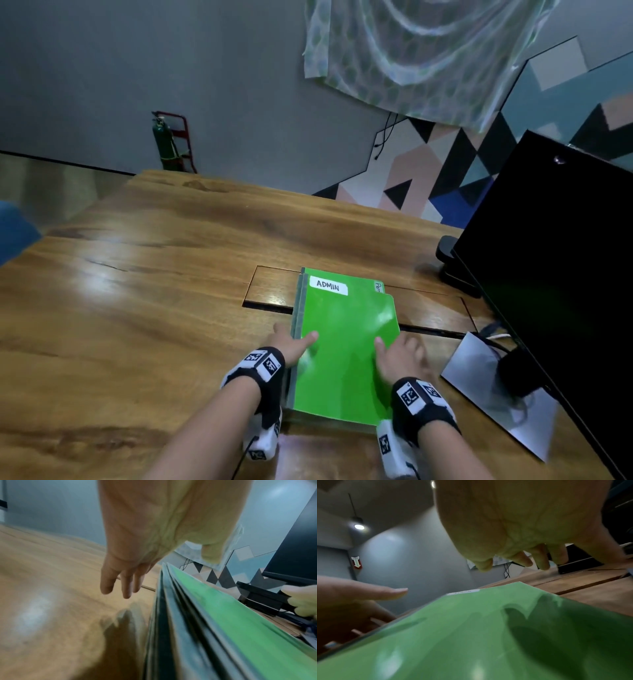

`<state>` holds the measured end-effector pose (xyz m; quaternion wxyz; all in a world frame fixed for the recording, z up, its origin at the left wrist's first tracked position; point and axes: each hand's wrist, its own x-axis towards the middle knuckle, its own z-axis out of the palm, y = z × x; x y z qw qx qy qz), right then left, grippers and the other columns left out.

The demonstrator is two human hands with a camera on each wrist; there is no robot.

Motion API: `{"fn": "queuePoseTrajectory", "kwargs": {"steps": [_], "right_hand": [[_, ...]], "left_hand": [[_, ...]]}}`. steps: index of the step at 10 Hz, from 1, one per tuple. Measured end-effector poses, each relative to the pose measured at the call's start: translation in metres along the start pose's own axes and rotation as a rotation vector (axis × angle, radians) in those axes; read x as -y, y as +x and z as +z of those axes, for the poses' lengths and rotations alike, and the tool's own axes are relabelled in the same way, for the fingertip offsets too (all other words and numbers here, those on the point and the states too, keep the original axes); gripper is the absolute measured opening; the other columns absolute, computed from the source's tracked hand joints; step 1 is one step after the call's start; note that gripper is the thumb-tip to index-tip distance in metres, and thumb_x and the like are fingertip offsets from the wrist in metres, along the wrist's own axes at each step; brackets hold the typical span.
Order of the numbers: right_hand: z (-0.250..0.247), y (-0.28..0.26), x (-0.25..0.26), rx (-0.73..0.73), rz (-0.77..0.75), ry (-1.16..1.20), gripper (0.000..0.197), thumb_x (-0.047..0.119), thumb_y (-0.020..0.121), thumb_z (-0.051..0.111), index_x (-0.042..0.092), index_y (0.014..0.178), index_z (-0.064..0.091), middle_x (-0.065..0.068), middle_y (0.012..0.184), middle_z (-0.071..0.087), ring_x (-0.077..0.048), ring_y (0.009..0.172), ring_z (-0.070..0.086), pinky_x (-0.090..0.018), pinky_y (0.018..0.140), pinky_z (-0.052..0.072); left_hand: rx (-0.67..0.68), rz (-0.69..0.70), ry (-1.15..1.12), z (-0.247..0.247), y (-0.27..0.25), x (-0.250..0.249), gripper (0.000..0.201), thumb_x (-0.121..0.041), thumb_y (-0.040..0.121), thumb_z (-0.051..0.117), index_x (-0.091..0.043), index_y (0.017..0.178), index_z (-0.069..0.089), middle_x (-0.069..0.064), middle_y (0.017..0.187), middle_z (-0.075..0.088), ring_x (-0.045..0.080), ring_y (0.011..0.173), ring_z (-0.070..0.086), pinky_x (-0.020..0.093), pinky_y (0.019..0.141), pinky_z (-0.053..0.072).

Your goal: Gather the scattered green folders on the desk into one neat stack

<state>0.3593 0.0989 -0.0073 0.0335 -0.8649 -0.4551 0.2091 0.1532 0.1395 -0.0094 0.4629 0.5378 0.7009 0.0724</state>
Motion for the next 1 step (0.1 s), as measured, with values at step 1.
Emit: {"fn": "queuePoseTrajectory", "kwargs": {"steps": [1], "right_hand": [[-0.0008, -0.0358, 0.0073, -0.090, -0.173, -0.095, 0.065, 0.050, 0.098, 0.028, 0.013, 0.151, 0.015, -0.011, 0.155, 0.017, -0.026, 0.143, 0.016, -0.049, 0.115, 0.022]], "left_hand": [[-0.110, 0.135, 0.066, -0.0150, -0.0121, 0.0118, 0.091, -0.061, 0.083, 0.051, -0.012, 0.150, 0.014, 0.012, 0.154, 0.021, 0.029, 0.138, 0.032, 0.045, 0.110, 0.034]]}}
